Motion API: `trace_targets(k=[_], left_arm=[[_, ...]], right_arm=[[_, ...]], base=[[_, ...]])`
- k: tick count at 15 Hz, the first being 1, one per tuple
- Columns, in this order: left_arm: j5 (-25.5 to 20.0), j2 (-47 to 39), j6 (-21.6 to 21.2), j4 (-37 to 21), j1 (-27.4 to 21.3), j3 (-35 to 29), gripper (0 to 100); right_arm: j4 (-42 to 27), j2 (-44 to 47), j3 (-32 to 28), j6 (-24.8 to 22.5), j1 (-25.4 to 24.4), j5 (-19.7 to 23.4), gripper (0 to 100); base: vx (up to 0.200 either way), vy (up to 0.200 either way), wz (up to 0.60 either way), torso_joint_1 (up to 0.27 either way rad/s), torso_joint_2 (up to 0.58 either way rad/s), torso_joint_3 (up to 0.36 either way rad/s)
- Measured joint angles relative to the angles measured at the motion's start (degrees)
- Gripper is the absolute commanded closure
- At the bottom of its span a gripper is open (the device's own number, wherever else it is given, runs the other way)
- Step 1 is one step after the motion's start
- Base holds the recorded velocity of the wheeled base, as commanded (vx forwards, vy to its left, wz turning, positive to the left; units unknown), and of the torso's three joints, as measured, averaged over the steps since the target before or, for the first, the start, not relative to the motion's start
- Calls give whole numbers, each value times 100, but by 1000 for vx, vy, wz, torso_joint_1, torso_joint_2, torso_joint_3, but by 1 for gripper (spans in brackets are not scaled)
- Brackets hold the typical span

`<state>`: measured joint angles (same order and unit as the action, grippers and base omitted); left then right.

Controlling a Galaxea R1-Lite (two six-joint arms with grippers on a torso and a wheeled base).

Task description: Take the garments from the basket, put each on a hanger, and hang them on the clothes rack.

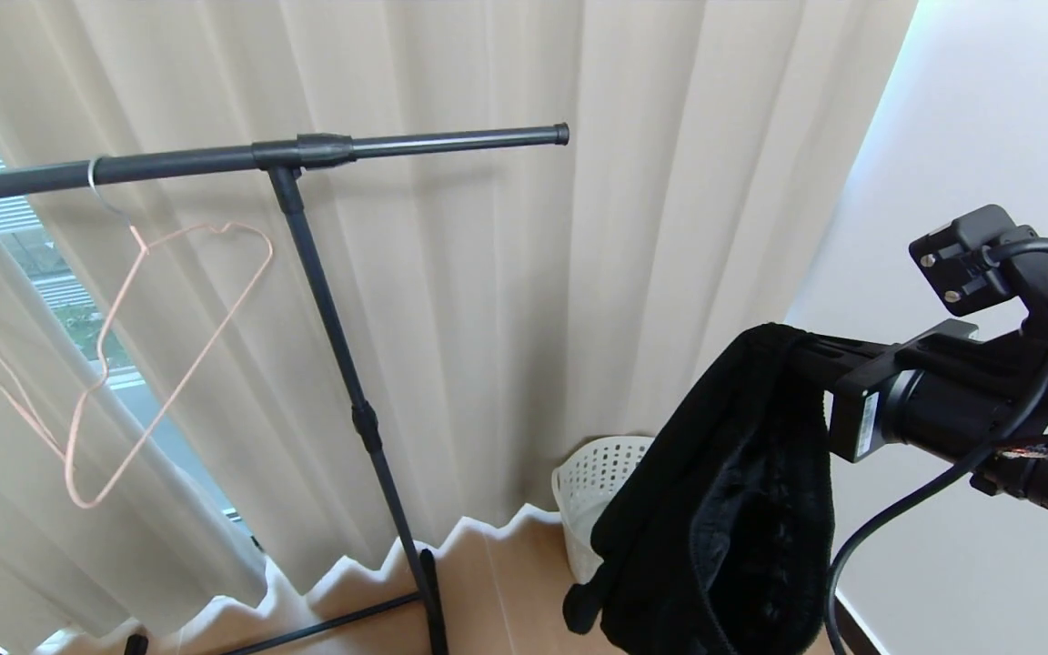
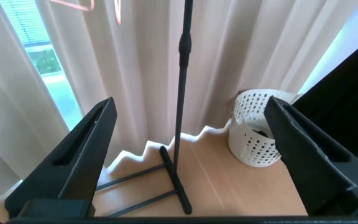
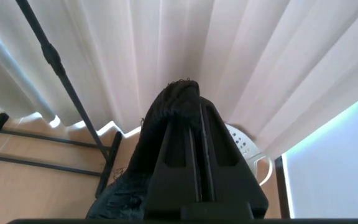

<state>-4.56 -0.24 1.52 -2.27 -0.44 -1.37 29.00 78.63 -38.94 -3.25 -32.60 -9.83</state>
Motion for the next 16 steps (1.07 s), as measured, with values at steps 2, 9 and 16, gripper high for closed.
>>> trace_targets(k=[2,9,16], left_arm=[[2,0,-2,0,0,0,0],[7,2,-2,0,0,5,0],[22,2,-74,9,0,13,0]], right_arm=[[0,-5,0,2,2,-2,100],[0,-2,0,-2,2,-2,100],[-2,-2,7,-7,2,-2,100]], base=[[0,0,0,249,-564,-105],[0,0,0,182,-400,-132],[0,0,0,166,-355,-192]])
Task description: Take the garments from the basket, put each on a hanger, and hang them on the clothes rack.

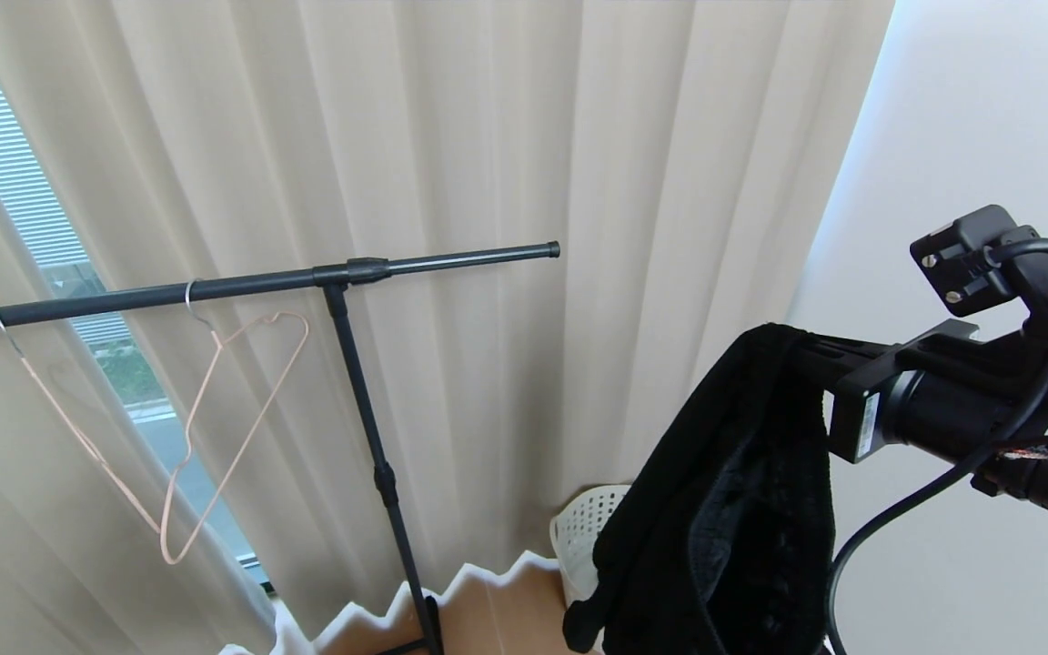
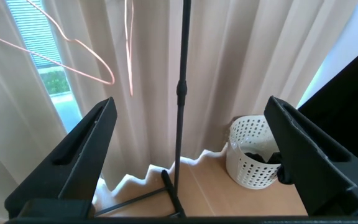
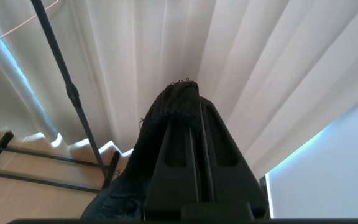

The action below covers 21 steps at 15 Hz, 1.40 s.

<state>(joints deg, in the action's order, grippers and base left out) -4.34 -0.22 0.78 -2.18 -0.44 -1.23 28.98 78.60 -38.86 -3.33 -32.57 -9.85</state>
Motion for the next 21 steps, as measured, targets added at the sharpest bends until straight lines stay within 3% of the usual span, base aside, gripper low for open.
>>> trace_targets(k=[6,12,17,21], left_arm=[[-28,0,-65,5,0,13,0],[-22,0,-65,9,0,9,0],[-26,-2,-91,7,-2,16,0],[-33,-2,-105,9,4,27,0]], right_arm=[[4,-2,56,-165,0,-5,100],[9,-60,83,-165,2,-2,100],[13,-79,80,-173,0,4,100],[6,-99,83,-173,2,-2,100]], base=[[0,0,0,52,-108,-48],[0,0,600,4,-2,2],[-80,0,0,1,1,2],[-50,200,0,-4,2,-1]])
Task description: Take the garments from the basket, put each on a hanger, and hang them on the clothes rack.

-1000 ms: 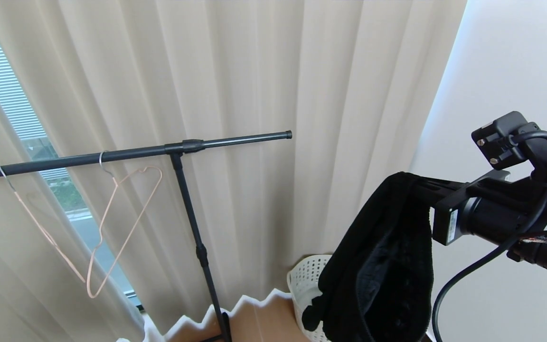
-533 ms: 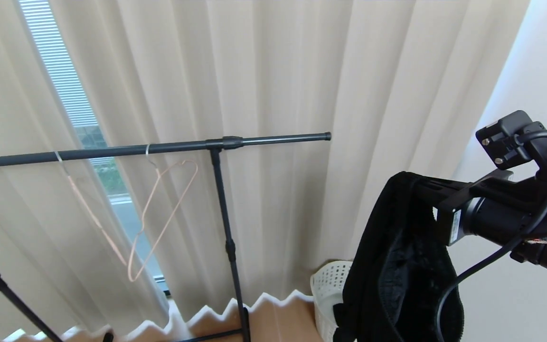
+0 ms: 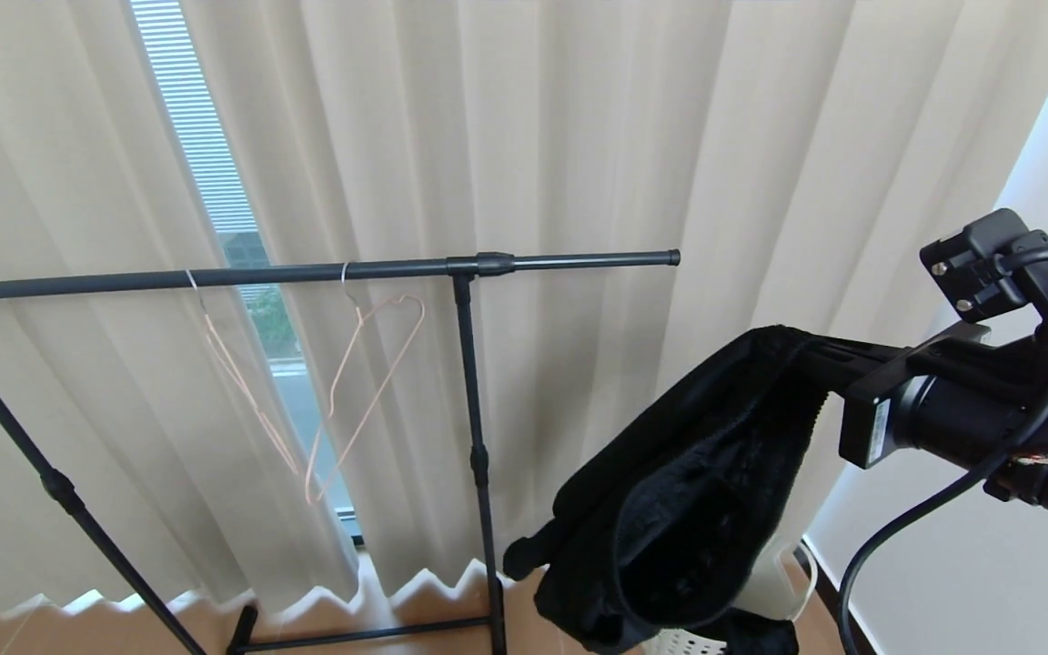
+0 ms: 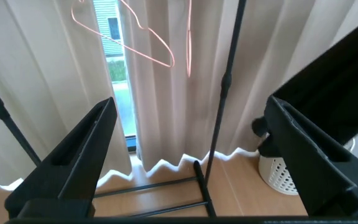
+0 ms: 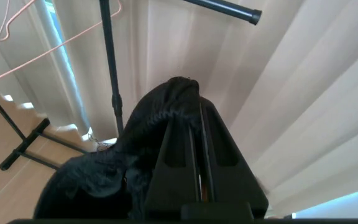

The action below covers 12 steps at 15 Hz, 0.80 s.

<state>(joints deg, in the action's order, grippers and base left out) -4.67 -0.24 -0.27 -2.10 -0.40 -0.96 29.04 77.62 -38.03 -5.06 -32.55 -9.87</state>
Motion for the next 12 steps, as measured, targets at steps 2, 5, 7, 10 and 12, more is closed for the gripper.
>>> trace_targets(k=[2,5,7,10,12], left_arm=[[2,2,6,-4,-11,-7,0],[0,2,17,-1,-4,-7,0],[0,2,17,-4,-4,-11,0],[0,2,24,0,-4,-11,0],[0,2,27,0,-4,-11,0]], right_arm=[[7,-17,0,-2,-16,6,100],[-4,-20,2,2,-5,2,100],[5,-24,4,2,-2,2,100],[0,-22,6,2,0,0,100],[5,-20,6,5,-2,5,100]], base=[[0,200,0,-19,-10,7],[0,200,0,15,4,2],[0,200,0,-2,0,5],[0,200,0,7,4,-1],[0,200,0,-2,2,2]])
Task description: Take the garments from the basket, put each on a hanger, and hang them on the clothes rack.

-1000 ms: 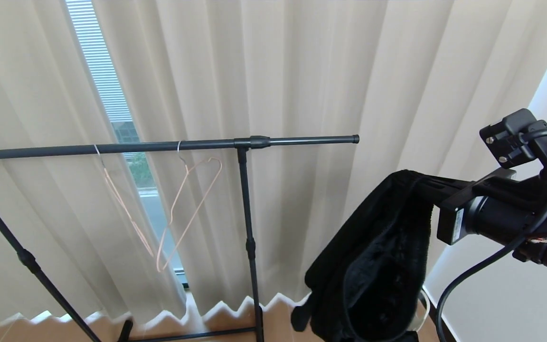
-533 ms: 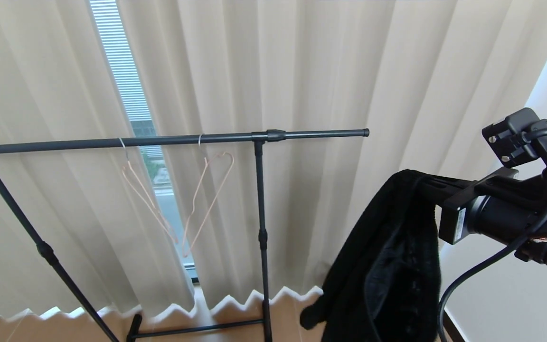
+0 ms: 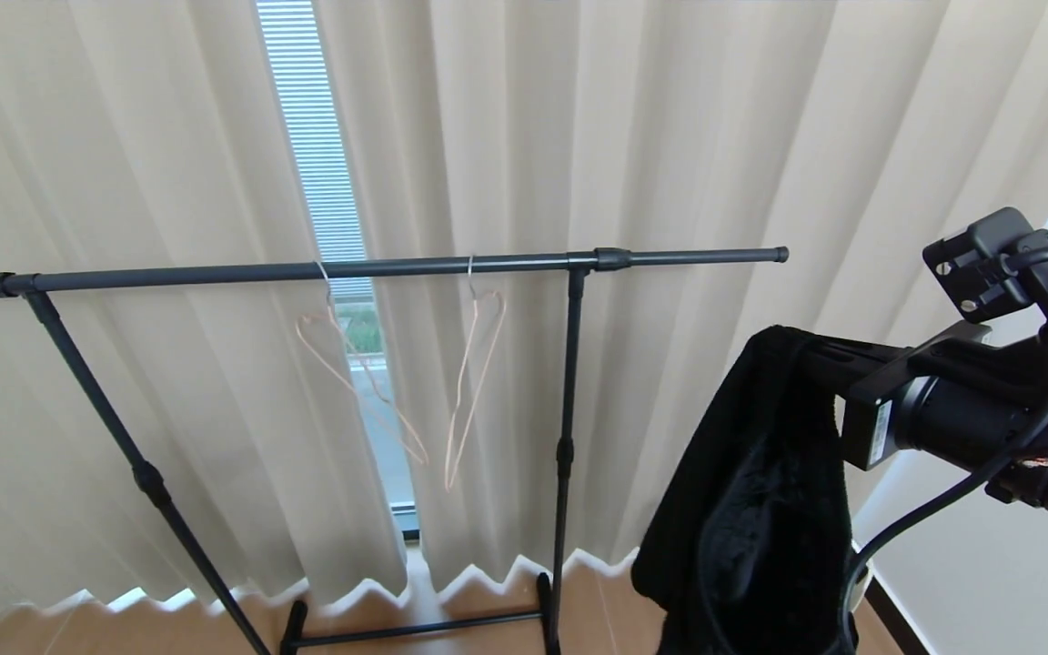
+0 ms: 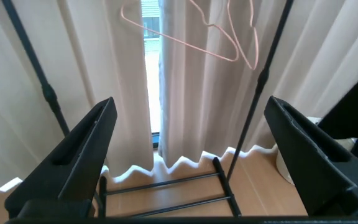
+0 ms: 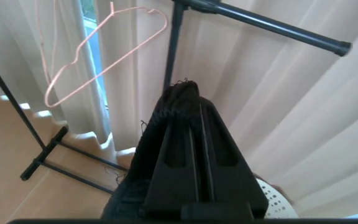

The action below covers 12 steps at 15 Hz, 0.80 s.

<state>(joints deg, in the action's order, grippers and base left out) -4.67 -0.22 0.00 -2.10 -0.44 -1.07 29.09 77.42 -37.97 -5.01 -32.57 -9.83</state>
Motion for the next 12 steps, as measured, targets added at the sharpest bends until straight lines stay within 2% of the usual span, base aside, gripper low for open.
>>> trace_targets(k=[3,5,12], left_arm=[[2,0,0,-4,0,4,0],[2,0,0,-1,0,4,0],[0,0,0,-1,2,2,0]], right_arm=[[2,0,0,4,0,-2,100],[2,-2,0,0,0,-2,100],[-2,0,22,-5,2,-5,100]], base=[[0,200,0,6,1,-1],[-200,200,0,5,0,7],[-200,0,0,4,4,4]])
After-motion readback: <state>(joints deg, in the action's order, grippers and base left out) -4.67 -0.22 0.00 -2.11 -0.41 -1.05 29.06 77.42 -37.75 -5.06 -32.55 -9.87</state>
